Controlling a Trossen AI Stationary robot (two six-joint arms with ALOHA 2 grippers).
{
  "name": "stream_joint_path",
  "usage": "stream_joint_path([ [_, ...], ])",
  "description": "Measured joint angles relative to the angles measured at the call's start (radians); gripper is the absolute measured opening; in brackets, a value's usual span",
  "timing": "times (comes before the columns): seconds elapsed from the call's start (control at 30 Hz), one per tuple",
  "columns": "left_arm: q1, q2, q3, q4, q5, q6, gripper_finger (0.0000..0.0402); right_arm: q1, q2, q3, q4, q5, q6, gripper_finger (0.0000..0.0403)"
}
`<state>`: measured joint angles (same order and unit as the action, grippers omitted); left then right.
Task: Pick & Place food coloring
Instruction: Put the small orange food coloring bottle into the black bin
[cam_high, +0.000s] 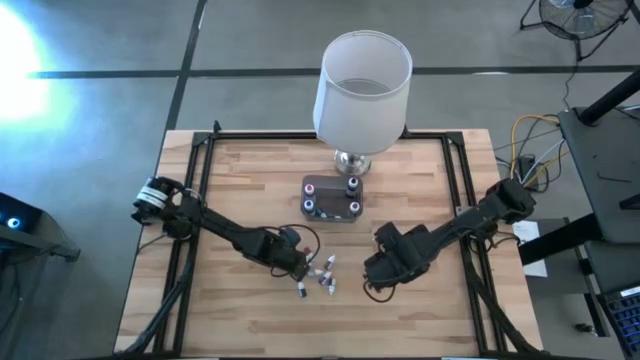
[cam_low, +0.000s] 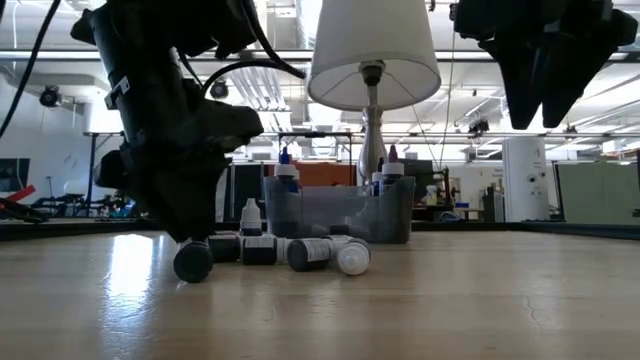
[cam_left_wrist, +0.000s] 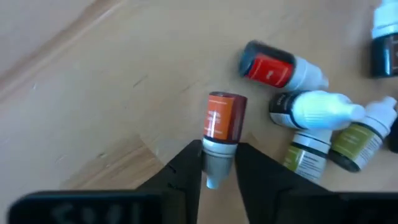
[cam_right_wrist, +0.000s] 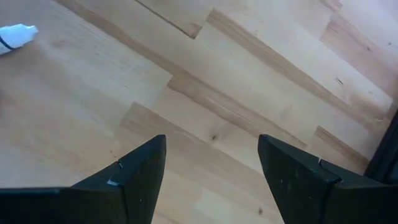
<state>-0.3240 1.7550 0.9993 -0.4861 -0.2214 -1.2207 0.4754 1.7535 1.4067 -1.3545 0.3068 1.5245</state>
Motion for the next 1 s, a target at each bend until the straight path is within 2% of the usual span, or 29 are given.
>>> stream_joint_path([
  [0.13, 0.0, -0.006, 0.002, 0.001, 0.004, 0.038, 0.0027, 0.017, -0.001, 0.005, 0.001, 0.023, 0.001, 0.0247],
  [0.2, 0.001, -0.024, 0.003, -0.005, 0.0, 0.049, 0.0015, 0.033, -0.009, 0.01, 0.004, 0.053, 0.025, 0.0242],
  [0.43, 0.009, -0.201, 0.059, -0.002, -0.109, 0.148, 0.0017, 0.085, -0.056, 0.011, -0.003, 0.19, 0.135, 0.0215],
  [0.6, 0.087, -0.269, 0.145, 0.031, -0.166, 0.296, 0.0018, 0.085, -0.071, 0.01, -0.004, 0.203, 0.145, 0.0202],
  [0.83, 0.315, -0.181, 0.302, 0.04, -0.073, 0.581, 0.0019, 0.083, -0.071, 0.009, -0.004, 0.213, 0.157, 0.0191],
  [1.0, 0.42, -0.076, 0.381, -0.033, -0.013, 0.644, 0.0046, 0.085, -0.071, 0.009, -0.003, 0.206, 0.2, 0.0197],
])
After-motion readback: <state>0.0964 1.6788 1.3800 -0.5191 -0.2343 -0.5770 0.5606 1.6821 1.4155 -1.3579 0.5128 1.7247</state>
